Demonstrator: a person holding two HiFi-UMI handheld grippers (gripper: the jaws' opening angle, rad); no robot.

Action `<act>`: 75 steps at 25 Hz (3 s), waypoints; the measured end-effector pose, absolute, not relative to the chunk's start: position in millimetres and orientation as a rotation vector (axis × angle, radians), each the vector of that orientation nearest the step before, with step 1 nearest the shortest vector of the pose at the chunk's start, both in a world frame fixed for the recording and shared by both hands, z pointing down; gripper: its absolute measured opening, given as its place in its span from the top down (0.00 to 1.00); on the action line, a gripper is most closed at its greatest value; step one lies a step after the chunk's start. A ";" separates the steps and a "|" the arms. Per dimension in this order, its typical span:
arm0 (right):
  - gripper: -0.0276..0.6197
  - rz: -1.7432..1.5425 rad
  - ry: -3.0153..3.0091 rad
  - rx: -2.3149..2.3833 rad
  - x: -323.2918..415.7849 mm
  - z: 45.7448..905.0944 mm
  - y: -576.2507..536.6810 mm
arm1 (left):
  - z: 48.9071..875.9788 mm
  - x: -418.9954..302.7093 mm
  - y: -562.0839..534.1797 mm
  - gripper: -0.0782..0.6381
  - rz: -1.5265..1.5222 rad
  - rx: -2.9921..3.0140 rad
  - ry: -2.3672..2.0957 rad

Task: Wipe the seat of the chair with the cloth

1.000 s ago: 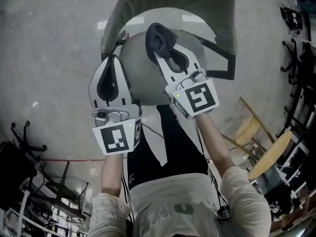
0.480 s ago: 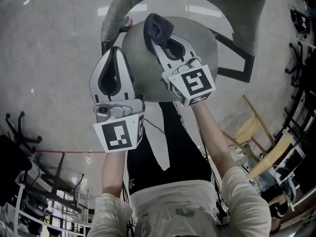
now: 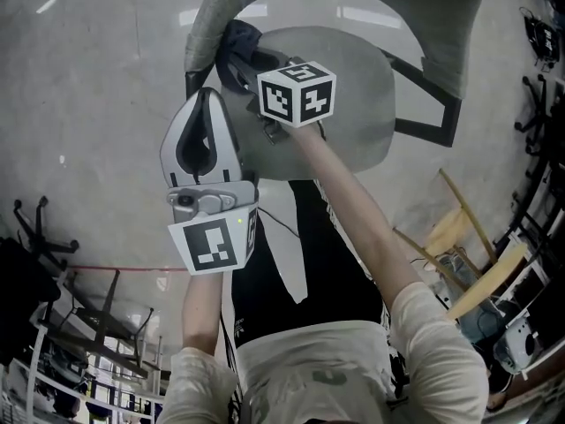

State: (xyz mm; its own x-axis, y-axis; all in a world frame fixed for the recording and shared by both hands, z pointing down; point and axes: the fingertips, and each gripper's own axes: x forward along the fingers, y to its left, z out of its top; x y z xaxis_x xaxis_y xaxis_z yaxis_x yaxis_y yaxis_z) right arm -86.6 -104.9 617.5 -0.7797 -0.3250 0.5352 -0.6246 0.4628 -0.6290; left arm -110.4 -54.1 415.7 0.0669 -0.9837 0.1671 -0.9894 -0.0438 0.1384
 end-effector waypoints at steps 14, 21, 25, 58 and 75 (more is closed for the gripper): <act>0.88 1.202 -2.131 0.725 -80.0 684.2 -105.2 | 420.4 -103.2 -53.1 0.87 0.041 2.122 -2.037; 0.88 1.168 -2.087 0.773 -45.9 687.9 -113.8 | 423.1 -100.8 -55.0 0.87 0.023 2.092 -2.023; 0.88 1.149 -2.071 0.810 -19.7 688.3 -117.9 | 426.3 -96.1 -55.5 0.87 0.043 2.099 -2.013; 0.88 0.857 -1.740 1.217 247.8 679.5 -151.3 | 428.4 -42.8 -69.4 0.87 0.108 2.178 -1.914; 0.88 0.863 -1.966 1.285 178.8 595.5 -135.4 | 427.6 -68.1 -52.8 0.87 0.131 2.173 -1.941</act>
State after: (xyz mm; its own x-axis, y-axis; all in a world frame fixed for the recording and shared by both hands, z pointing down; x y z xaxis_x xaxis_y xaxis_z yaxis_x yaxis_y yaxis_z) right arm 178.8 -135.4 595.5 -0.3269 -0.5214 0.7882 -0.9331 0.3101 -0.1819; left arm -68.1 -52.8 427.6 0.1211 -0.9692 0.2146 -0.9892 -0.0998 0.1072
